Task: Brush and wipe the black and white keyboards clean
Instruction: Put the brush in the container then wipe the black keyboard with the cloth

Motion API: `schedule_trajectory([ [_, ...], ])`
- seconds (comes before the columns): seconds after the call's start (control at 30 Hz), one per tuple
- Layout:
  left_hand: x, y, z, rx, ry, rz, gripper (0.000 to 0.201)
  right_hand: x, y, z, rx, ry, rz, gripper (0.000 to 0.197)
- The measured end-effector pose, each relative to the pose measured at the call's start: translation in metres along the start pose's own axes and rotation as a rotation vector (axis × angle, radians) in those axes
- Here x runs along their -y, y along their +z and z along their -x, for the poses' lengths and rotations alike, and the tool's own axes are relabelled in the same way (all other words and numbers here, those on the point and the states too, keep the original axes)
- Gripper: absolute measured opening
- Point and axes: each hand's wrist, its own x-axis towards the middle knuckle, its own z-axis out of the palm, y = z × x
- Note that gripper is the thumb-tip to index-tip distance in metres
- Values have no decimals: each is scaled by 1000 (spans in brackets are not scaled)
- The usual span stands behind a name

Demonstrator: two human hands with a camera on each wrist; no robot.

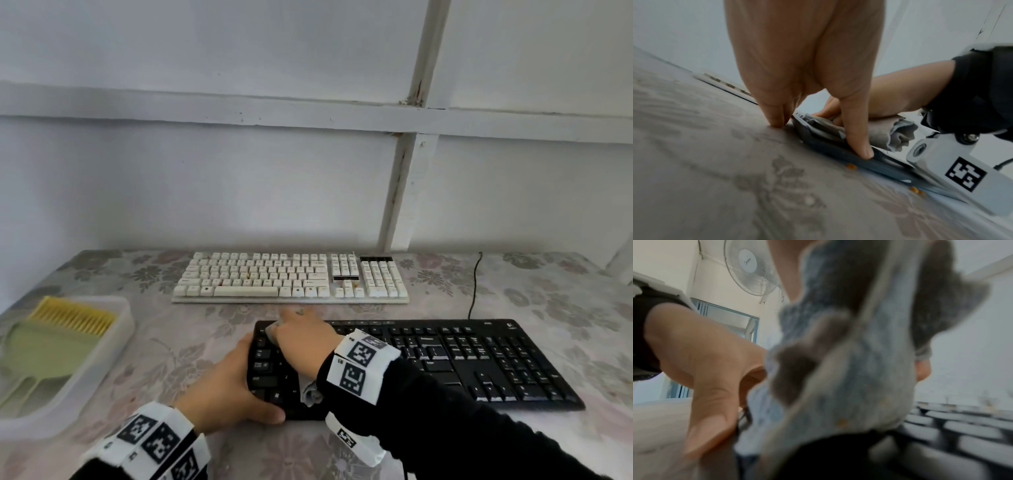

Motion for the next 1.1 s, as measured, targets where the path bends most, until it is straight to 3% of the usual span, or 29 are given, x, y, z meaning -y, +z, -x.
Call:
schedule_trajectory([
  [0.17, 5, 1, -1, -7, 39, 27, 94, -25, 0, 19, 28, 17, 8, 29],
  [0.3, 4, 2, -1, -5, 41, -1, 91, -43, 1, 29, 54, 94, -1, 16],
  [0.43, 2, 2, 0, -3, 42, -5, 89, -56, -11, 34, 107, 188, 15, 26],
  [0.53, 1, 2, 1, -7, 44, 2, 92, -44, -19, 23, 49, 170, -71, 10],
  [0.63, -1, 2, 0, -9, 51, 31, 88, -19, -20, 3, -9, 68, -162, 25],
  [0.83, -1, 1, -2, 11, 43, 51, 105, 1, -15, -6, 41, -118, -8, 13],
  [1.1, 1, 2, -2, 14, 68, 64, 100, -28, -1, 19, 35, 39, -50, 12],
])
